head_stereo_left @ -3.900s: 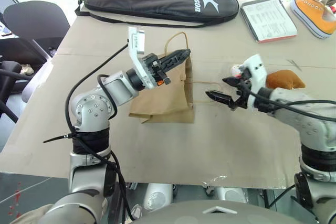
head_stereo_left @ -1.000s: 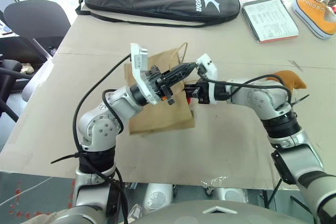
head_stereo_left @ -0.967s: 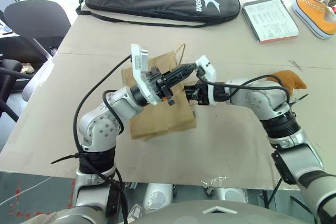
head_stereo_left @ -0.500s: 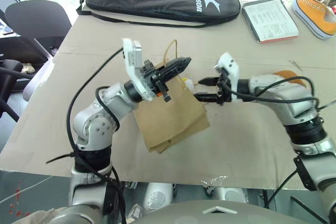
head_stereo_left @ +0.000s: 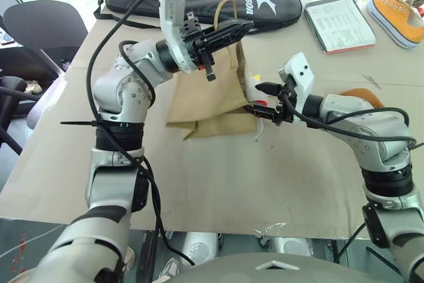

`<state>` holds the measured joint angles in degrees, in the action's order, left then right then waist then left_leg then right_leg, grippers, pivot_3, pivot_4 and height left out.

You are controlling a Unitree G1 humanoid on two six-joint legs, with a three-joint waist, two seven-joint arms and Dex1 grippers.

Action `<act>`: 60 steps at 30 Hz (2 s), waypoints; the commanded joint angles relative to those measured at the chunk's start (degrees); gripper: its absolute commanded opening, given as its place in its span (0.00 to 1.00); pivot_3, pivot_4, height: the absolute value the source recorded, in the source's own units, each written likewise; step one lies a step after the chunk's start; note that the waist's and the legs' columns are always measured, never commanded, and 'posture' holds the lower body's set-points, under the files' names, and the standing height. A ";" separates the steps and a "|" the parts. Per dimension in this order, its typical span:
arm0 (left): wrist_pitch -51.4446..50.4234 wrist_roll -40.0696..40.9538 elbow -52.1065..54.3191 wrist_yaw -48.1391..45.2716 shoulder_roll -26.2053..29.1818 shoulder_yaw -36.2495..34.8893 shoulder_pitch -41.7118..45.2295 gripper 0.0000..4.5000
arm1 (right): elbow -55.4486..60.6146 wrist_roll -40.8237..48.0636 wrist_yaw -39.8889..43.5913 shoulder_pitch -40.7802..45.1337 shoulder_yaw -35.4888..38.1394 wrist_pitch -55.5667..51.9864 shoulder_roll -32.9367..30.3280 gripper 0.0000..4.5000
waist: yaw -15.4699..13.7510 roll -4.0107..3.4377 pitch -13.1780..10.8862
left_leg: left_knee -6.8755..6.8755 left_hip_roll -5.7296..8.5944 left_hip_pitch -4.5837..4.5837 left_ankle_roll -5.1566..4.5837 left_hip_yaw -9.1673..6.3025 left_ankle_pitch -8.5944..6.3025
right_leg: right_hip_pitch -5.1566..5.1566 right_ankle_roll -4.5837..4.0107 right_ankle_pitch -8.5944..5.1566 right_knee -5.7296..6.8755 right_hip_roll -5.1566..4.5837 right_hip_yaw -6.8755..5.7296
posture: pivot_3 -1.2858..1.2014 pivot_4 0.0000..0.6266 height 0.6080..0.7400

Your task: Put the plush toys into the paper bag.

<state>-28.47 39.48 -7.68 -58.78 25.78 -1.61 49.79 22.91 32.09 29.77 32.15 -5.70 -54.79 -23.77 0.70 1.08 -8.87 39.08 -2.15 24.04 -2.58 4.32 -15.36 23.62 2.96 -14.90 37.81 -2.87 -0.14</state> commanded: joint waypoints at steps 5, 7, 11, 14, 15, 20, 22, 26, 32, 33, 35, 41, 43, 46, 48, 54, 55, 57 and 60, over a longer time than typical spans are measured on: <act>3.34 -5.27 -0.17 -0.87 1.35 -0.41 -4.18 0.00 | 10.57 -0.50 -7.95 -4.58 7.62 1.03 0.48 0.74 | -0.07 0.00 0.00 | 0.00 0.00 0.02 0.00 -0.01 0.00 | 0.00 0.00 0.00 -0.01 -0.03 0.00 | 0.52 0.24 1.00; 3.02 -5.71 1.31 0.90 1.00 -0.92 -6.39 0.00 | 12.98 1.45 -10.35 -5.15 13.24 -1.46 -0.06 0.74 | -0.09 0.00 0.00 | 0.01 -0.01 0.06 0.00 -0.01 0.00 | 0.03 0.00 0.00 0.01 -0.04 0.00 | 0.52 0.24 1.00; 2.09 -5.39 4.95 3.63 -0.27 -1.06 -9.51 0.00 | 15.64 4.48 -11.01 -6.88 16.17 -8.25 -3.44 0.74 | -0.31 0.02 0.00 | 0.05 -0.01 0.09 0.00 -0.06 0.00 | 0.03 0.00 0.00 0.03 -0.07 -0.04 | 0.52 0.24 1.00; 1.54 -5.42 7.75 5.72 -1.47 -0.53 -11.10 0.00 | 13.06 4.06 -14.94 -6.75 13.14 -15.81 -1.91 0.74 | 0.06 0.01 0.00 | 0.05 -0.01 0.08 -0.01 -0.04 0.00 | 0.03 0.00 0.00 0.03 -0.08 -0.02 | 0.52 0.24 1.00; 1.47 -5.61 8.55 6.25 -1.71 -0.47 -11.45 0.00 | 11.86 3.19 -17.08 -6.24 12.32 -18.14 -0.46 0.74 | 0.18 0.00 0.00 | 0.04 -0.01 0.08 -0.01 -0.04 0.00 | 0.03 0.00 0.00 0.04 -0.07 -0.01 | 0.52 0.24 1.00; 0.09 -5.34 12.17 10.30 -2.33 -1.46 -12.46 0.00 | 8.07 -2.83 -24.38 -5.75 7.62 -21.24 3.92 0.74 | -0.04 0.00 0.00 | 0.05 -0.03 0.07 0.01 -0.04 0.01 | 0.08 -0.01 0.00 0.10 -0.03 0.01 | 0.52 0.24 1.00; -0.78 -5.10 13.81 12.25 -2.34 -2.04 -13.08 0.00 | 8.49 -3.28 -24.89 -6.35 6.87 -21.96 5.14 0.74 | -0.08 0.00 0.00 | 0.05 0.01 0.13 0.00 -0.04 0.00 | 0.08 0.00 0.00 0.05 -0.07 0.00 | 0.52 0.24 1.00; -4.12 -4.56 17.37 17.90 -2.67 -3.33 -14.49 0.00 | 5.98 -6.09 -25.94 -7.86 4.16 -19.58 6.80 0.63 | 0.00 0.00 0.00 | 0.05 0.00 0.13 0.00 -0.06 0.00 | 0.08 0.01 0.01 0.05 -0.06 -0.01 | 0.52 0.24 1.00; -6.46 -3.07 20.43 24.37 -4.49 -6.47 -16.89 0.00 | 4.32 -11.11 -24.30 -9.67 -0.61 -12.72 4.43 0.05 | 0.05 0.00 0.01 | 0.05 -0.01 0.06 0.01 -0.05 0.01 | 0.06 0.00 0.01 0.09 -0.04 0.01 | 0.52 0.24 1.00; -6.73 -2.82 20.36 24.47 -4.43 -6.75 -17.25 0.00 | 4.47 -11.80 -23.61 -10.00 -1.74 -11.87 3.38 0.01 | 0.05 0.00 0.01 | 0.05 -0.01 0.05 0.01 -0.05 0.01 | 0.06 0.00 0.01 0.09 -0.04 0.00 | 0.52 0.24 1.00; -5.84 -2.34 18.54 23.62 -4.63 -7.52 -18.52 0.00 | 5.00 -12.76 -21.16 -11.13 -2.97 -7.33 1.48 0.01 | 0.05 0.02 0.02 | 0.05 -0.01 0.05 0.01 -0.05 0.01 | 0.05 0.00 0.01 0.09 -0.04 0.00 | 0.52 0.24 1.00; -4.89 2.91 17.51 18.86 -5.06 -10.69 -21.58 0.00 | 7.13 -4.46 -16.42 -9.87 7.40 2.67 7.90 0.01 | 0.09 0.02 0.02 | 0.06 -0.01 0.03 0.01 -0.04 0.01 | 0.04 0.00 0.01 0.08 -0.02 0.00 | 0.52 0.24 1.00; -5.69 5.32 18.05 17.15 -4.82 -11.54 -22.64 0.00 | 6.83 -1.04 -16.67 -8.06 11.20 3.53 11.46 0.01 | 0.19 0.01 0.02 | 0.05 -0.05 0.03 0.01 -0.04 0.01 | 0.04 0.00 0.01 0.09 -0.01 0.01 | 0.52 0.24 1.00; -6.62 8.19 17.61 17.23 -5.13 -12.95 -23.10 0.00 | 3.56 0.05 -16.73 -5.23 11.94 4.50 14.43 0.01 | 0.00 0.02 0.02 | 0.05 -0.06 0.02 0.02 -0.06 0.01 | 0.03 0.00 0.01 0.11 -0.01 -0.02 | 0.52 0.24 1.00; -6.94 9.44 17.14 17.74 -5.38 -13.71 -23.31 0.00 | 0.54 -0.79 -16.64 -3.44 11.01 6.04 15.67 0.01 | 0.01 0.02 0.02 | 0.06 -0.04 0.01 0.02 -0.04 0.01 | 0.03 0.00 0.01 0.10 -0.03 -0.01 | 0.52 0.24 1.00; -8.97 13.16 16.88 25.08 -8.21 -16.19 -22.06 0.00 | -7.53 -4.94 -18.39 -2.99 6.08 14.07 23.32 0.01 | 0.09 0.01 0.02 | 0.05 -0.02 0.01 0.02 -0.05 0.01 | 0.03 0.00 0.01 0.13 -0.04 -0.02 | 0.52 0.24 1.00; -9.18 13.47 17.42 25.90 -8.52 -16.12 -22.11 0.00 | -7.21 -5.48 -18.31 -3.69 5.31 14.60 23.65 0.01 | 0.08 0.02 0.02 | 0.05 -0.02 0.01 0.02 -0.06 0.01 | 0.03 0.00 0.01 0.12 -0.04 -0.02 | 0.52 0.24 1.00; -9.68 14.62 18.47 28.27 -9.56 -16.09 -22.02 0.00 | -6.24 -5.90 -18.42 -5.04 4.24 15.10 24.22 0.01 | 0.03 0.02 0.02 | 0.03 -0.02 0.01 0.02 -0.05 0.01 | 0.03 0.00 0.01 0.11 -0.06 -0.02 | 0.52 0.24 1.00; -10.32 16.08 19.49 32.83 -11.46 -16.35 -21.37 0.00 | -4.58 -7.68 -18.80 -6.69 1.83 15.99 23.83 0.01 | -0.04 0.02 0.02 | 0.05 0.02 0.05 0.02 -0.05 0.01 | 0.03 0.00 0.01 0.10 -0.15 -0.03 | 0.52 0.24 1.00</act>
<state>-38.65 53.72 8.67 -28.15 14.96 -17.20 26.91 14.90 25.05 11.10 25.27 -3.12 -40.60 0.26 0.66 1.10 -8.85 39.14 -2.12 24.09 -2.56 4.27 -15.35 23.65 2.97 -14.89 37.91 -3.03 -0.17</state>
